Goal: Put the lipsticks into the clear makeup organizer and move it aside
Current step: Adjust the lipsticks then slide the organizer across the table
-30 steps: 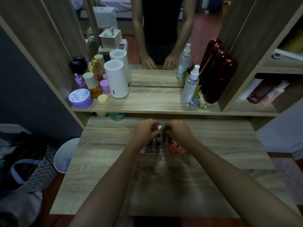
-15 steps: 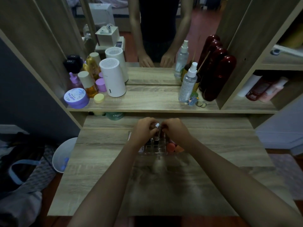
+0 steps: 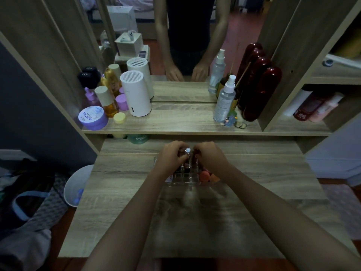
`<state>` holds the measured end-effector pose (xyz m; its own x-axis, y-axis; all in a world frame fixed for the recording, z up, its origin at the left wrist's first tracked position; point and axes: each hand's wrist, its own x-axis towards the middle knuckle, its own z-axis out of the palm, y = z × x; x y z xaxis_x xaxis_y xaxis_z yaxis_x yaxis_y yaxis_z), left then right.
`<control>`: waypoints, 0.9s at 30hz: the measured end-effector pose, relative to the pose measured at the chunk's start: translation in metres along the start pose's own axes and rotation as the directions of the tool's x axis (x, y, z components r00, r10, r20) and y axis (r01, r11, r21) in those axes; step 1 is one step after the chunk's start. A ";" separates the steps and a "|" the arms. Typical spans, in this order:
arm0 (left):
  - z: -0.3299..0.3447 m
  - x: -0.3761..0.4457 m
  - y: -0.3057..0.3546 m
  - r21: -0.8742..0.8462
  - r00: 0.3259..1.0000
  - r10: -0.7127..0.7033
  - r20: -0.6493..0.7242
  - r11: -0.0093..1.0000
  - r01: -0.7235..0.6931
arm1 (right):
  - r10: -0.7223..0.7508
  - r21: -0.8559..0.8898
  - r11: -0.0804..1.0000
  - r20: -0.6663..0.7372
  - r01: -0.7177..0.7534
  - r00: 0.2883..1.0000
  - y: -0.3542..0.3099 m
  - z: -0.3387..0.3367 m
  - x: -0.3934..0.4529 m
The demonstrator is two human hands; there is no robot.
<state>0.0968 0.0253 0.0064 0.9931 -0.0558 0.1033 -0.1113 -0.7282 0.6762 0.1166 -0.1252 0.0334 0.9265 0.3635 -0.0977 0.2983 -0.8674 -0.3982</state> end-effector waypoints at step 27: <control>-0.018 -0.075 -0.108 -0.526 0.741 -0.642 0.195 0.570 0.632 | 0.353 0.262 0.891 0.113 -0.370 0.929 0.126 0.025 -0.064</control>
<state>0.0340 0.1206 -0.0607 0.8150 0.2929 -0.5001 0.5444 -0.0909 0.8339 0.0895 -0.2492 -0.0330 0.9400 0.0696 -0.3339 -0.1375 -0.8186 -0.5577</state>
